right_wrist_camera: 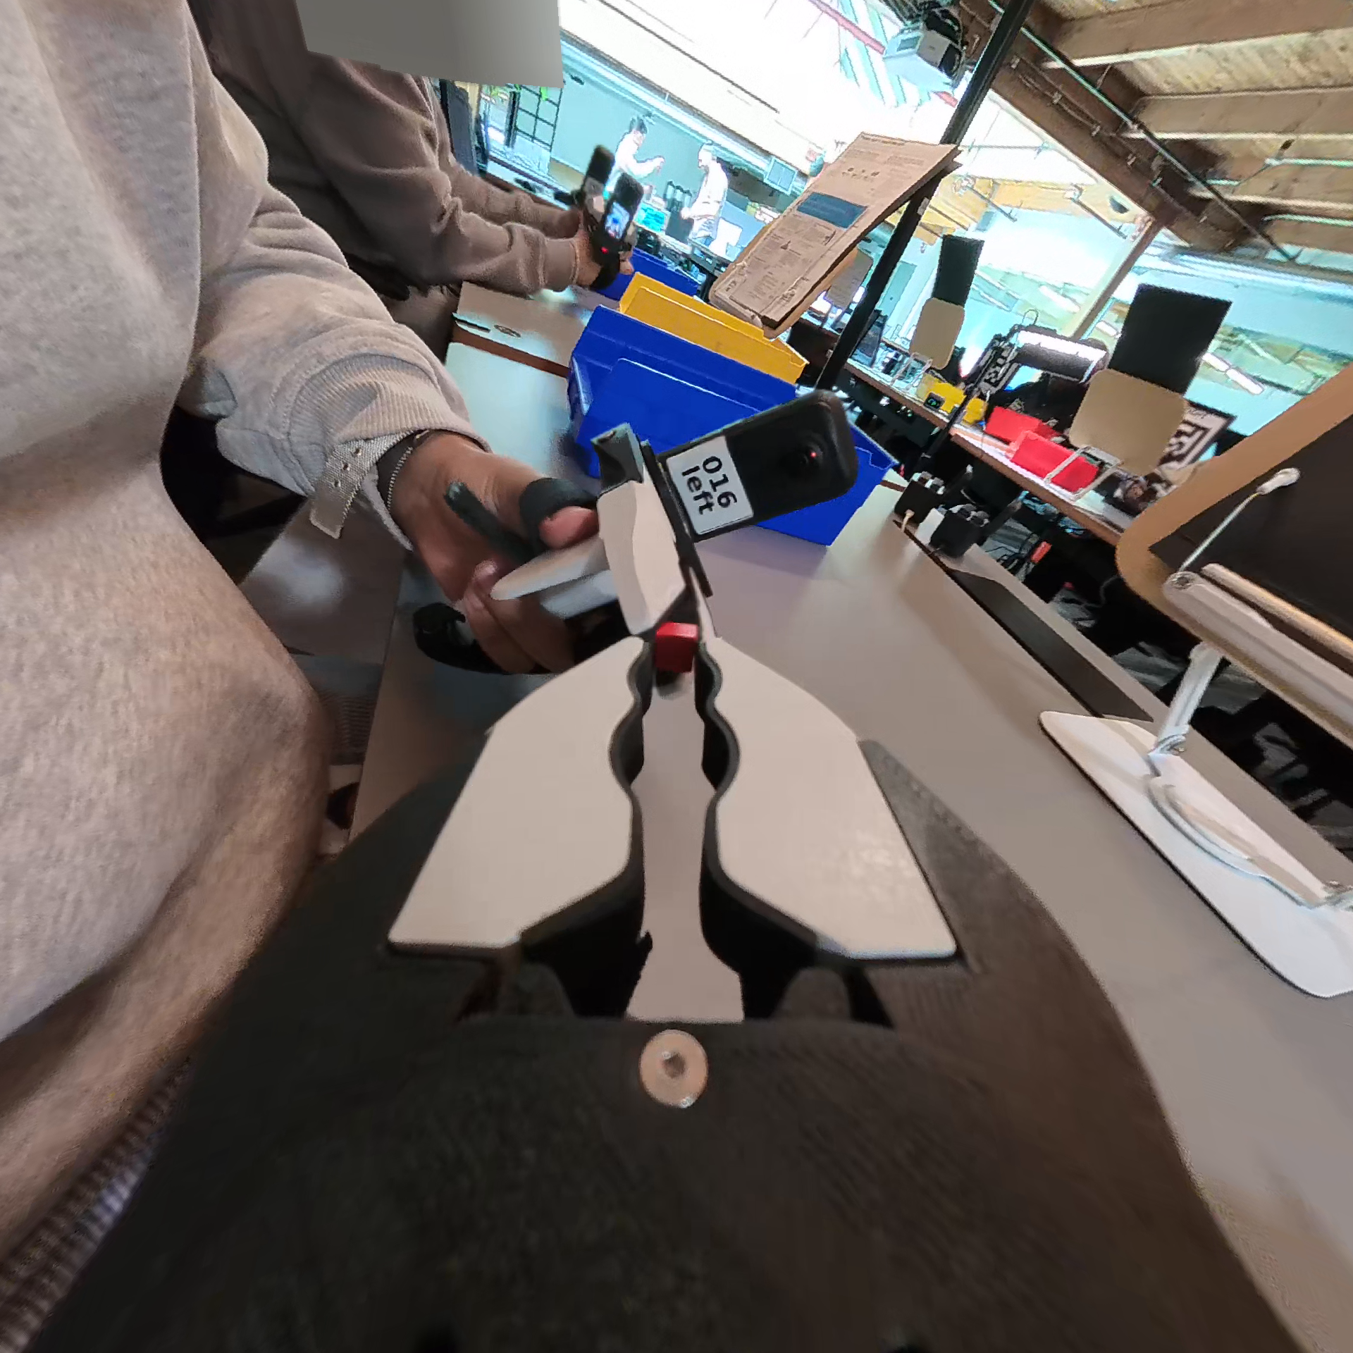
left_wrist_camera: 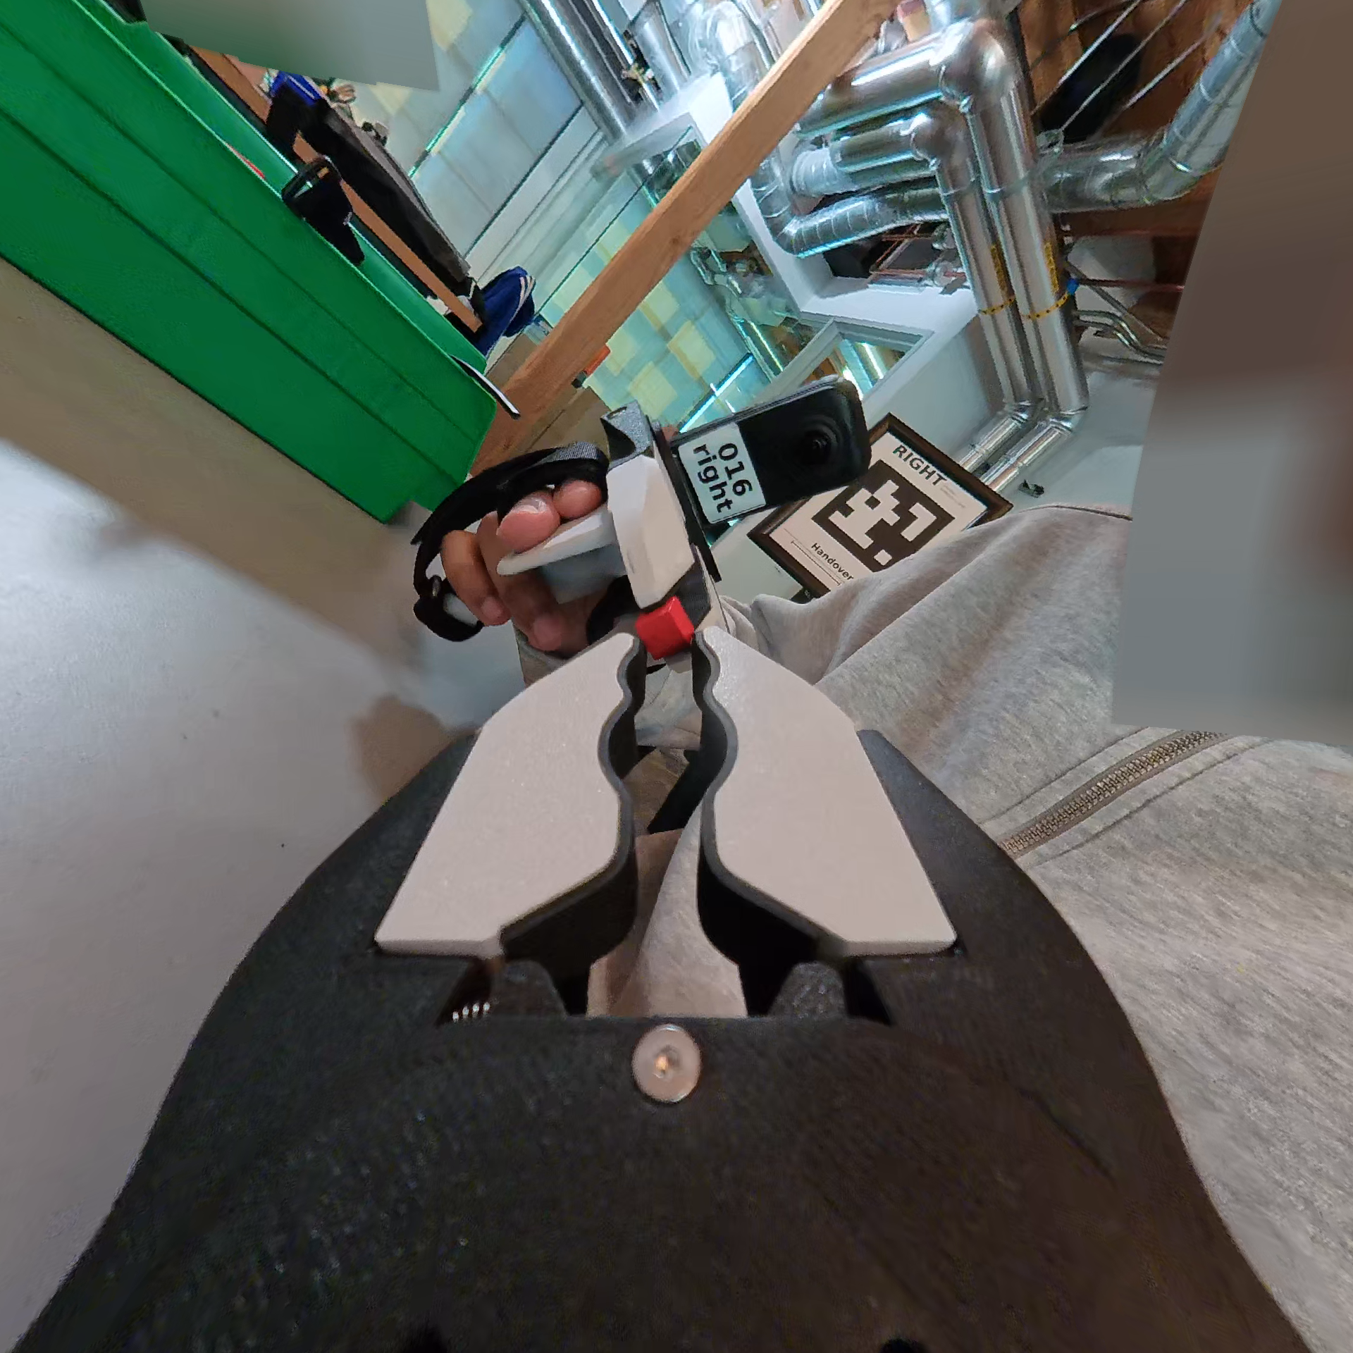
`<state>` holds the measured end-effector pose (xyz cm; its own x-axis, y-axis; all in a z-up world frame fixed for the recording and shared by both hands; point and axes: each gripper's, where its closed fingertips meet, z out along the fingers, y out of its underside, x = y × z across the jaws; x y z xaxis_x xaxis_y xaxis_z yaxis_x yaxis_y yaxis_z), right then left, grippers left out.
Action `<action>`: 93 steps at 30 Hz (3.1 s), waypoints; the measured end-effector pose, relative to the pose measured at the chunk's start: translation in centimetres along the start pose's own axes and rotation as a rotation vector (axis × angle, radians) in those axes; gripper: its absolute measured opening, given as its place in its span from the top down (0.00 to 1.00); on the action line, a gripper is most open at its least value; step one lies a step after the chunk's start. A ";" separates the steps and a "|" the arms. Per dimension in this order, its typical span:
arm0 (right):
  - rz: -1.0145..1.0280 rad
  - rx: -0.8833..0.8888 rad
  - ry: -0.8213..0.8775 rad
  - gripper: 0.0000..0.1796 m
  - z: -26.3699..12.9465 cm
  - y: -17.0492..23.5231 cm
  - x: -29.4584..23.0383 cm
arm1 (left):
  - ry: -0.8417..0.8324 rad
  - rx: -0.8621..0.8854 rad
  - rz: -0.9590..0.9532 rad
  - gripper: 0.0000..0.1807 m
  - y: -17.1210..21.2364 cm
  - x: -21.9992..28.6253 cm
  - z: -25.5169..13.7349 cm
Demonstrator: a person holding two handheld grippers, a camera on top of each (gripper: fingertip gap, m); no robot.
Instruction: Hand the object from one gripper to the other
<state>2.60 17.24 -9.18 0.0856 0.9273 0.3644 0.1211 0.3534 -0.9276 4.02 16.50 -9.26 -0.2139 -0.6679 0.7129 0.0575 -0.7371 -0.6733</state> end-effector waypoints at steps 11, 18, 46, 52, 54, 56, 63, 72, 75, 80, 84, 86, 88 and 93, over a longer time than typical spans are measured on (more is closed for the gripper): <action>0.037 0.016 0.016 0.94 -0.4 -0.1 0.7 | -0.035 0.023 -0.010 0.86 -0.5 -0.5 -0.2; -0.011 0.018 -0.007 0.94 -0.1 -0.3 0.0 | 0.095 0.035 -0.157 0.91 -0.5 0.3 -0.3; 0.560 0.126 -0.036 0.88 -0.4 -0.1 2.0 | -0.135 0.048 0.200 0.95 -1.6 -0.5 -0.9; 0.694 0.150 -0.090 0.91 -0.3 -0.3 1.7 | -0.174 0.008 0.279 0.95 -1.1 -0.5 -0.5; 0.693 0.142 -0.101 0.92 -0.2 -0.3 1.4 | -0.179 0.007 0.288 0.95 -1.1 -0.5 -0.5; 0.687 0.135 -0.110 0.93 -0.1 -0.3 1.2 | -0.184 0.003 0.297 0.95 -1.0 -0.5 -0.5; 0.701 0.130 -0.118 0.94 -0.2 -0.3 1.1 | -0.197 -0.003 0.305 0.95 -0.9 -0.6 -0.4; 0.906 0.260 -0.118 0.95 -1.5 -0.7 3.0 | -0.180 0.028 0.248 0.89 -1.2 -0.6 -0.5; 0.929 0.268 -0.126 0.95 -1.6 -0.8 3.1 | -0.192 0.033 0.264 0.90 -1.3 -0.6 -0.6; 0.953 0.256 -0.157 0.95 -1.3 -0.7 2.7 | -0.271 0.013 0.435 0.91 -1.6 -0.2 -0.8; 1.091 0.230 -0.229 0.95 -0.9 -0.3 2.0 | -0.330 -0.059 0.627 0.90 -1.2 0.0 -0.4; 1.189 0.230 -0.278 0.95 -0.7 -0.2 1.8 | -0.365 -0.101 0.708 0.90 -0.9 -0.2 -0.3; 1.265 0.226 -0.323 0.95 -0.6 -0.1 1.5 | -0.401 -0.129 0.782 0.90 -0.7 -0.4 -0.3; 1.354 0.182 -0.378 0.94 -0.3 0.3 0.8 | -0.450 -0.176 0.900 0.91 -0.4 -0.6 -0.1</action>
<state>2.98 18.01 -9.13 -0.2379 0.5231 -0.8184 0.0306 -0.8382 -0.5446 4.00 17.16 -9.42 0.2263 -0.9700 -0.0886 -0.1357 0.0587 -0.9890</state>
